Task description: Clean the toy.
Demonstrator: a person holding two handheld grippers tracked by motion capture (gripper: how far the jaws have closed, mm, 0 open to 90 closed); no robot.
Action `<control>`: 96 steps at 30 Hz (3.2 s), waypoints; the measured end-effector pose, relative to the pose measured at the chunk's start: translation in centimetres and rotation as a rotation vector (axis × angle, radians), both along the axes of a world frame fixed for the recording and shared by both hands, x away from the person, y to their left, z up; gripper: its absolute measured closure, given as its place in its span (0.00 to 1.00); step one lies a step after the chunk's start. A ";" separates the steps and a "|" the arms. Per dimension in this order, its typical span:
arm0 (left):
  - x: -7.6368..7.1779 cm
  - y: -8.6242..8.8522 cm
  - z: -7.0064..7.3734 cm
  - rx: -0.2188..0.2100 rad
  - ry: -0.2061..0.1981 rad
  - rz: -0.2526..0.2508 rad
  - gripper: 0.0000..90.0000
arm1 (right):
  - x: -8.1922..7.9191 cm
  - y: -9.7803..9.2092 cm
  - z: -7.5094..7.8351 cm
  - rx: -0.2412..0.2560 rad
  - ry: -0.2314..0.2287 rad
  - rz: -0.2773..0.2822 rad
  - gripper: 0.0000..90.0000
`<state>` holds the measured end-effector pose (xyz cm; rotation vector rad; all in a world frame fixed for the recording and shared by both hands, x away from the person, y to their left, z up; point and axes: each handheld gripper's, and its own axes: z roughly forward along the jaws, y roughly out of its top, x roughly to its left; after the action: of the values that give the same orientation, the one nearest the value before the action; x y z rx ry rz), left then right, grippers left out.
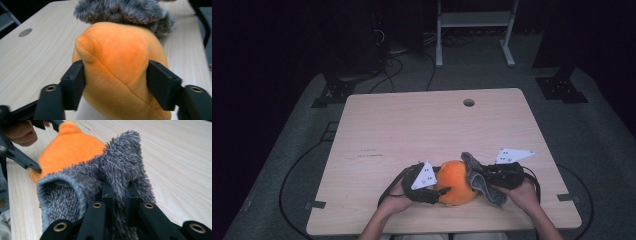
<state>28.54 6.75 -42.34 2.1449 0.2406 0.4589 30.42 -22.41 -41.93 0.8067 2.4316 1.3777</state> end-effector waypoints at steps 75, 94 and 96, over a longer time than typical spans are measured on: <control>1.9 2.4 -0.9 -0.185 0.135 0.059 0.46 | -2.4 4.5 0.2 -0.098 -0.144 0.088 0.90; 2.5 2.1 -1.4 -0.190 0.140 0.144 0.60 | -3.0 4.2 -0.2 -0.114 -0.154 0.057 0.90; 2.5 2.1 -1.4 -0.193 0.144 0.146 0.59 | -2.9 3.8 -0.2 -0.113 -0.145 0.042 0.90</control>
<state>31.03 8.85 -43.77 1.9806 0.5046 0.3492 27.50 -18.65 -42.18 0.6108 2.4019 1.2534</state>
